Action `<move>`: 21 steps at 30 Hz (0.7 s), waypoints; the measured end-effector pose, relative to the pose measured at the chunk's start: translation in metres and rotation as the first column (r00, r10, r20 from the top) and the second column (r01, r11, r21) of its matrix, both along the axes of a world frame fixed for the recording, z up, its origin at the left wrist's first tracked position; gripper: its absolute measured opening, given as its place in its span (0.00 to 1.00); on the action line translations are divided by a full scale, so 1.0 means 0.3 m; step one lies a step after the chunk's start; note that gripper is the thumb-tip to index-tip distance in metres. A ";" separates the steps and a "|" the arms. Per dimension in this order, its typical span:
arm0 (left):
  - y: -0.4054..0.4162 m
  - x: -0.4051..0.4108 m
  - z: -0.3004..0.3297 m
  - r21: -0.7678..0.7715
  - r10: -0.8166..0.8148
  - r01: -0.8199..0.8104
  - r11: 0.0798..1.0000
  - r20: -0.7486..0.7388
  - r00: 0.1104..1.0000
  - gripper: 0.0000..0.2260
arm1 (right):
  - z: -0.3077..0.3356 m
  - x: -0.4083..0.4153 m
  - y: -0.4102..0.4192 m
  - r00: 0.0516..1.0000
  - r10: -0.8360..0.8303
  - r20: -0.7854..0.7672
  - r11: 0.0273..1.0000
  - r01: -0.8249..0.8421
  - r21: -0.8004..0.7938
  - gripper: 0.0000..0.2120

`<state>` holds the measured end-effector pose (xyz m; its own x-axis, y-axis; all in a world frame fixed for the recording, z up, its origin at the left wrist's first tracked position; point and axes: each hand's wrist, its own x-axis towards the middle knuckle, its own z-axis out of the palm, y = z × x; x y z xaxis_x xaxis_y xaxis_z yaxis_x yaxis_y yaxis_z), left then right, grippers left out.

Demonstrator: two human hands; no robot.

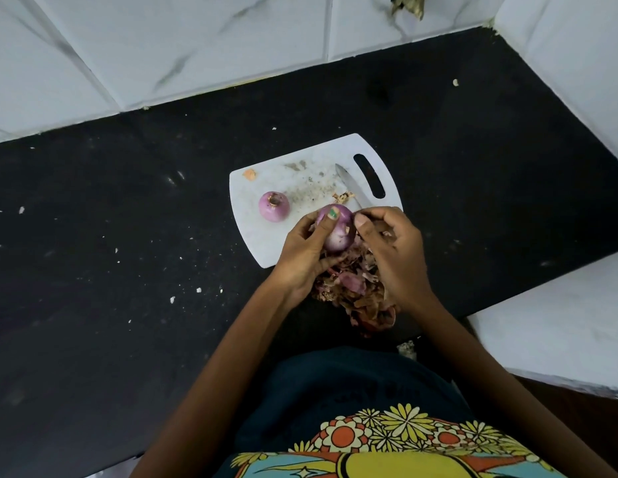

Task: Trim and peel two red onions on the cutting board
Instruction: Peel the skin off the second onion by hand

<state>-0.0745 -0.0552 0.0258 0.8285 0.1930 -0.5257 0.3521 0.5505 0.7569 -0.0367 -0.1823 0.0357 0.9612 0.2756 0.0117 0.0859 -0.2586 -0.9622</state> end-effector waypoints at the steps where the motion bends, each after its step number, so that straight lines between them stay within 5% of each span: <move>1: 0.000 0.001 0.000 0.005 0.022 -0.022 1.000 -0.006 1.000 0.13 | 0.006 -0.005 0.000 0.999 0.018 0.037 1.000 -0.018 -0.003 0.05; 6: -0.004 0.000 0.004 0.028 0.103 -0.104 0.994 0.008 0.995 0.12 | 0.010 -0.023 0.005 0.986 0.046 0.160 0.996 -0.032 -0.087 0.07; 16: -0.005 -0.001 0.025 0.110 0.119 -0.123 0.986 0.041 0.992 0.09 | 0.016 -0.012 0.017 0.987 0.068 0.143 0.986 -0.045 -0.160 0.03; 21: -0.003 -0.004 0.020 0.111 0.102 -0.106 0.988 0.038 0.994 0.08 | 0.017 -0.001 0.024 0.989 0.102 -0.105 0.993 -0.108 -0.053 0.05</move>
